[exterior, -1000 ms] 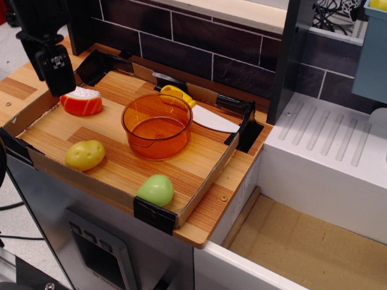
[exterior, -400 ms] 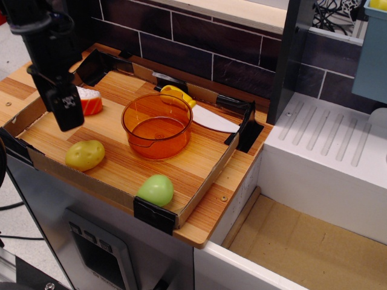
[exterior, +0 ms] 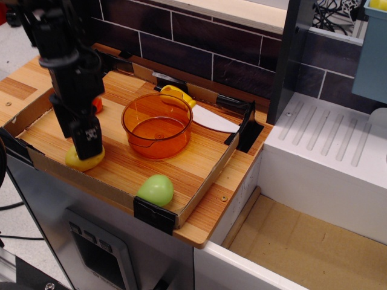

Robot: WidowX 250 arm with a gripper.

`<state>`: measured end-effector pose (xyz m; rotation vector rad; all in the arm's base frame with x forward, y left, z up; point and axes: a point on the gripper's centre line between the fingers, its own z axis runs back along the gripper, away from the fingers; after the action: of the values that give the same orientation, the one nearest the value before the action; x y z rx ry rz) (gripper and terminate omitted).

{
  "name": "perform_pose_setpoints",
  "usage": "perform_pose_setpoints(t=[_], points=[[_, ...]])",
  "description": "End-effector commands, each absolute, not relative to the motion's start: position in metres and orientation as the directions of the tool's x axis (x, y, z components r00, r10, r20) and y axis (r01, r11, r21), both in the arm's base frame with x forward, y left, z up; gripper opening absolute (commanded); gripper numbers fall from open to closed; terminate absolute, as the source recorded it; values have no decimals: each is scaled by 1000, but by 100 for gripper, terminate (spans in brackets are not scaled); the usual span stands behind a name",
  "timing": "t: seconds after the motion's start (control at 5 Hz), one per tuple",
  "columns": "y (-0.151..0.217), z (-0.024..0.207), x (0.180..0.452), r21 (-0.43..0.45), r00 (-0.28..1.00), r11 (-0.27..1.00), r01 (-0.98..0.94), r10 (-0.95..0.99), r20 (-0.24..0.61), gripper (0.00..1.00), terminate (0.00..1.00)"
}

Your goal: Put potato in pot

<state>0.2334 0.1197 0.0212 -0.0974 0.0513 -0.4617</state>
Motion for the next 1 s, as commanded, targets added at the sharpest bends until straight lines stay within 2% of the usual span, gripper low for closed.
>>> perform_pose_setpoints(t=[0.0,0.2,0.4,0.6,0.8], points=[[125,12,235,-31,905,904,426,-425,11,100,0],[128,19,238,-36,903,903,428,-426,54,0,0],[134,40,248,-27,913,919,394,-388,127,0,0],[138,75,267,-35,933,948,315,-303,197,0,0],[129,95,284,-65,939,953,295,-276,203,0,0]])
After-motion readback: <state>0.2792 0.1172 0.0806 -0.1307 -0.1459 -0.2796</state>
